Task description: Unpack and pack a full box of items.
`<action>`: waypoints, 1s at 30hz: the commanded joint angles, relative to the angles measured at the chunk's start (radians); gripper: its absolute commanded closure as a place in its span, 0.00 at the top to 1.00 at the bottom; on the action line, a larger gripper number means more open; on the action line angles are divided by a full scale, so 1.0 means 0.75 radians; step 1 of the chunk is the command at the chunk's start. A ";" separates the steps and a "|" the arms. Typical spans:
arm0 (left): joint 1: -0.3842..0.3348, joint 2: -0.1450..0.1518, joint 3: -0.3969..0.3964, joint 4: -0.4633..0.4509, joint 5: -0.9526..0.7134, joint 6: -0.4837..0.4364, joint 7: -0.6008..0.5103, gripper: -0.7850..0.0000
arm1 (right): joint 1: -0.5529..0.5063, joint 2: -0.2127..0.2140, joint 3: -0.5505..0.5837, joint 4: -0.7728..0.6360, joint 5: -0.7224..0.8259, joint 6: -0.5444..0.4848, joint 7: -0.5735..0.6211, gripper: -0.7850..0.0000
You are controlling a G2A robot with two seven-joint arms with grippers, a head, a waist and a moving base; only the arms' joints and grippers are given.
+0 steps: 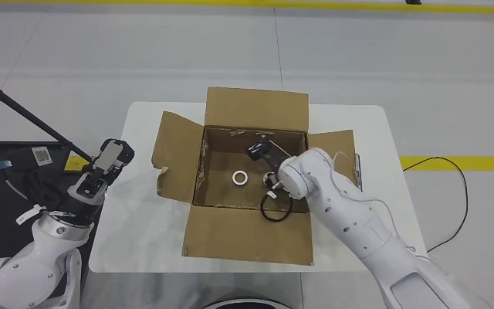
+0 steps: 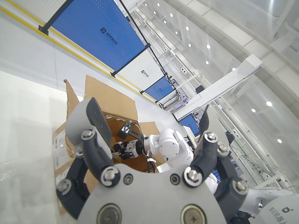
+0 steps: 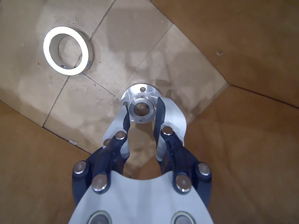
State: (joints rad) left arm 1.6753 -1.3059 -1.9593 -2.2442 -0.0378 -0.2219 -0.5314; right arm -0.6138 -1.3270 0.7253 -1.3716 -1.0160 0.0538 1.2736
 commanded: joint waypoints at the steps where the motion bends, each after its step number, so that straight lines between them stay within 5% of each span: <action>1: 0.000 0.000 0.000 0.000 0.000 0.000 0.000 1.00 | -0.021 0.010 0.031 -0.061 -0.017 0.005 0.010 0.38; 6: 0.000 0.000 0.000 0.000 0.000 0.000 0.000 1.00 | -0.105 0.045 0.166 -0.333 -0.005 0.004 0.038 0.49; 9: 0.000 0.000 0.000 0.000 0.000 0.000 0.000 1.00 | -0.171 0.073 0.285 -0.532 -0.023 0.012 0.053 0.84; 12: 0.000 0.000 0.000 0.000 0.000 0.000 0.000 1.00 | -0.246 0.103 0.440 -0.720 -0.083 0.031 0.057 0.95; 20: 0.000 0.000 0.000 0.000 0.000 0.000 0.000 1.00 | -0.483 0.173 1.004 -1.000 -0.234 0.089 0.085 0.99; 30: 0.000 0.000 0.000 0.000 0.000 0.000 0.000 1.00 | -0.657 0.210 1.388 -0.832 -0.067 -0.028 0.235 0.97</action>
State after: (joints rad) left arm 1.6753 -1.3059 -1.9593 -2.2442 -0.0378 -0.2219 -0.5314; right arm -1.0989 -1.1713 1.7569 -2.0176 -1.0826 0.0469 1.4356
